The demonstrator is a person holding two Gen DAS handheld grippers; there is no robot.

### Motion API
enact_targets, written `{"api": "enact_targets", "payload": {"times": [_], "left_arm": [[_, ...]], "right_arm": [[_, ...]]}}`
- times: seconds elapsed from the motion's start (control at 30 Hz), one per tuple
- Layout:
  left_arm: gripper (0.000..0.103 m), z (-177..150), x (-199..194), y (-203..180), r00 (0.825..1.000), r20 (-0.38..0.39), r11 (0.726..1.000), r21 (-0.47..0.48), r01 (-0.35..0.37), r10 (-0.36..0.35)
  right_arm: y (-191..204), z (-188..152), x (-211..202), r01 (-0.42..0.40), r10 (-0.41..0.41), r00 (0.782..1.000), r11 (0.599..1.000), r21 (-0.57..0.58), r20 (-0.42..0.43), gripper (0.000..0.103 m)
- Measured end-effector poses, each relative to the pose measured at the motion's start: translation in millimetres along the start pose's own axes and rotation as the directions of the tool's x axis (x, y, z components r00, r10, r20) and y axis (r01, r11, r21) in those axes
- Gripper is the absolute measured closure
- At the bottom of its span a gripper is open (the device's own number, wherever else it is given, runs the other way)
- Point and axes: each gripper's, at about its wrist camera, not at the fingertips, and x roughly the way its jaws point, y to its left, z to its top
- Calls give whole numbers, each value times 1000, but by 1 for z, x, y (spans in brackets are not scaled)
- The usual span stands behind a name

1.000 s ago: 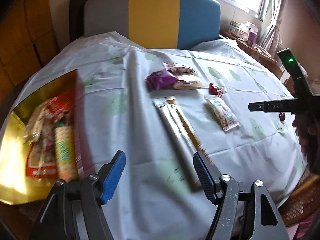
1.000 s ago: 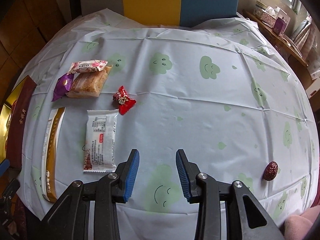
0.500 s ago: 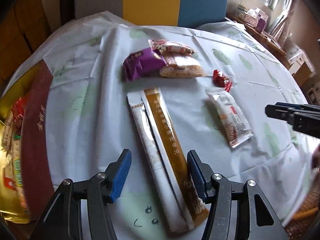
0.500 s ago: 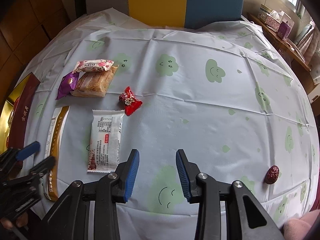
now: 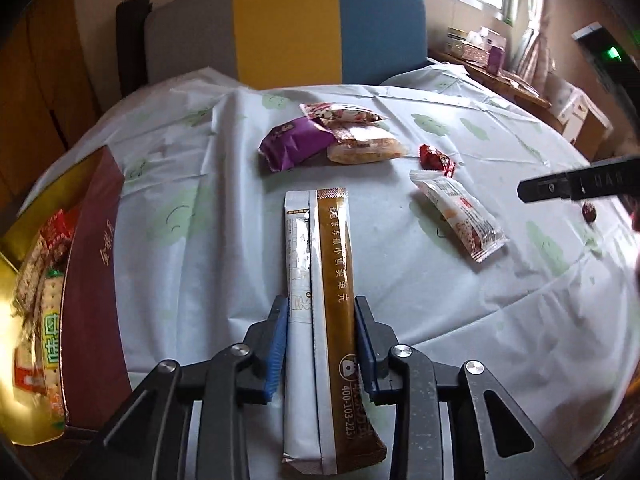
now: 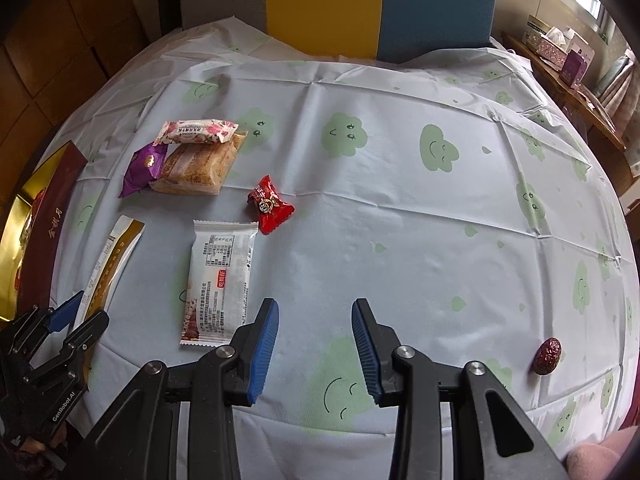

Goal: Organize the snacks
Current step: 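Grasp the two white-and-gold stick packs with the left tool and lift, then grasp the small red wrapped candy with the right tool while the left tool holds the stick packs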

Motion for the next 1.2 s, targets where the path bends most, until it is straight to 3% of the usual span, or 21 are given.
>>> {"api": "enact_targets", "payload": {"times": [0.37,0.77,1.03,1.2], "left_arm": [[70,-11,1,-10,995,94,996,72,-47,40],[70,-16,0,-6,990,137,998,54,-23,16],[70,-17,0,-1,990,140,1000,26,11,-15],[70,-17,0,1,990,142,1000,18,22,-24]], "right_arm": [[12,-1,-2,-36,37,999,999,-36,26,65],[38,6,-3,-78,83,995,993,-93,53,65],[54,43,12,-15,23,998,990,-142,51,65],[54,65,45,27,-27,1000,986,-163,-1,65]]}}
